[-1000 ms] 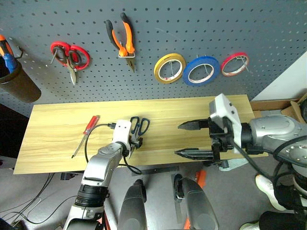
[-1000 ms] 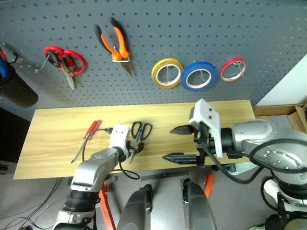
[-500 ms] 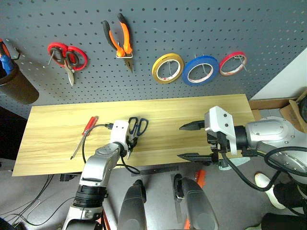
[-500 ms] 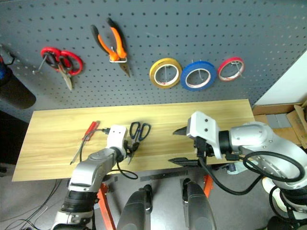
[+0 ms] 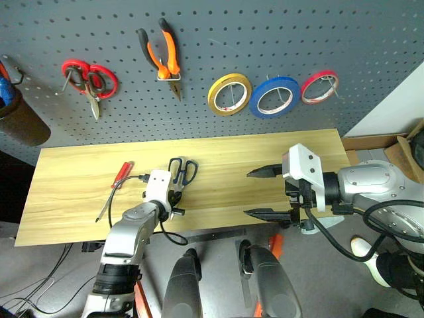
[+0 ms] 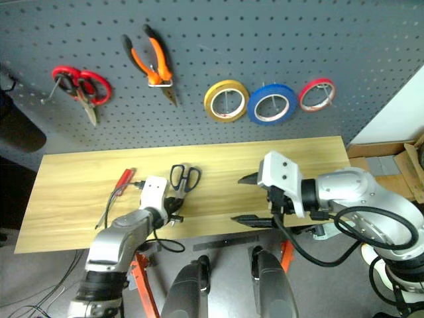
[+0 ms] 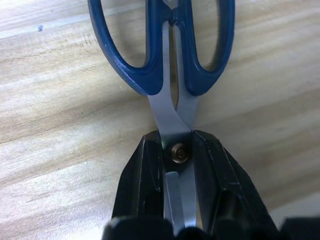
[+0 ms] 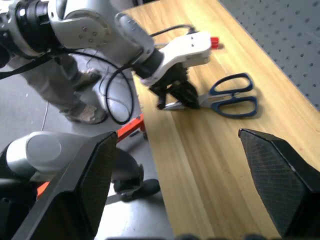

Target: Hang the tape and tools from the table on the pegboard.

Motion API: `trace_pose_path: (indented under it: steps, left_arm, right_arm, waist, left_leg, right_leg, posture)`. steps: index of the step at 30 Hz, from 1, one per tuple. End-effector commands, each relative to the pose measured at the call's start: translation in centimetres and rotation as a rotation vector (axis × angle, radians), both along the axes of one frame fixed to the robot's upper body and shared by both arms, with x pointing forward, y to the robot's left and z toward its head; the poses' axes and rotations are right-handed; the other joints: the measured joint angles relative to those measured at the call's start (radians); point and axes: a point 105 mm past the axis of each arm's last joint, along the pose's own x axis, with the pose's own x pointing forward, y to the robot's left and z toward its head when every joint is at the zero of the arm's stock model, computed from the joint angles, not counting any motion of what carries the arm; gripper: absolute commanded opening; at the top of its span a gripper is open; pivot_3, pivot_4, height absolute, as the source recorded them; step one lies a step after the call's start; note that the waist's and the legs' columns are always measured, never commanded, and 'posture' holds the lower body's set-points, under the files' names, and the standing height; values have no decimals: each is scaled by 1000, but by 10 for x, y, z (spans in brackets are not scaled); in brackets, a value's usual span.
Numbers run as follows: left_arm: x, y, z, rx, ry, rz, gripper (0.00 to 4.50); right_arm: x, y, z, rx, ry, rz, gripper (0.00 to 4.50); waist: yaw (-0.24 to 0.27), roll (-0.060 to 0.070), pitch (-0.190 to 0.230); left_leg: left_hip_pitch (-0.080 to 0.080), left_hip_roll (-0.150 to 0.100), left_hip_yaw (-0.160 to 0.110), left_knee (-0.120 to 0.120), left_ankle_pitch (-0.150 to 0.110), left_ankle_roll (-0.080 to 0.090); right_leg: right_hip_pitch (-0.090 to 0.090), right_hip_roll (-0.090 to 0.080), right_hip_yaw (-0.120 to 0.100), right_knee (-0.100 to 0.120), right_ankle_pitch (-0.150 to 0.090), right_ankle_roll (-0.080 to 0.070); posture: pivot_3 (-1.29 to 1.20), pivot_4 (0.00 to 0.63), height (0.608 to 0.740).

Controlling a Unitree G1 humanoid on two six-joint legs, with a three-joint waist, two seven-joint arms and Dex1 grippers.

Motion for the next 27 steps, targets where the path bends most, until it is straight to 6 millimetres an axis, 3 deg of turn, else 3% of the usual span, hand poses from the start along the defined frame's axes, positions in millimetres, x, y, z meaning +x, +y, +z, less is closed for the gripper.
trace_pose_path:
  steps: [1,12,19,24,27]
  left_arm:
    - [-4,13,26,-23,-131,-30,499]
    - [-33,35,94,-135,-390,-175,469]
    - [-44,55,136,-45,-556,-140,468]
    - [-52,55,159,-4,-661,-122,467]
    - [-56,40,174,36,-731,-155,467]
  right_arm:
    - [3,1,18,38,-82,-2,4211]
    - [25,2,47,125,-176,-24,4211]
    - [27,3,58,153,-236,5,4211]
    - [27,3,60,161,-263,36,4211]
    - [28,4,66,187,-271,64,4211]
  waist:
    - [-2,-1,1]
    - [2,-2,2]
    - [10,-2,3]
    - [16,-2,2]
    - [19,-2,2]
  left_leg:
    - [0,0,0,0,0,0]
    - [-3,1,-1,-1,0,0]
    - [-5,1,-1,-1,0,0]
    - [-6,1,0,-1,0,0]
    - [-6,1,-1,0,0,0]
  right_leg:
    - [0,0,0,0,0,0]
    - [-2,1,-1,-4,0,0]
    - [-2,1,-2,-7,1,1]
    - [-2,1,-2,-8,2,2]
    - [-2,1,-1,-7,2,2]
  posture:
    - [-220,394,740]
    - [-172,386,740]
    - [-144,378,740]
    - [-118,367,740]
    - [-102,360,740]
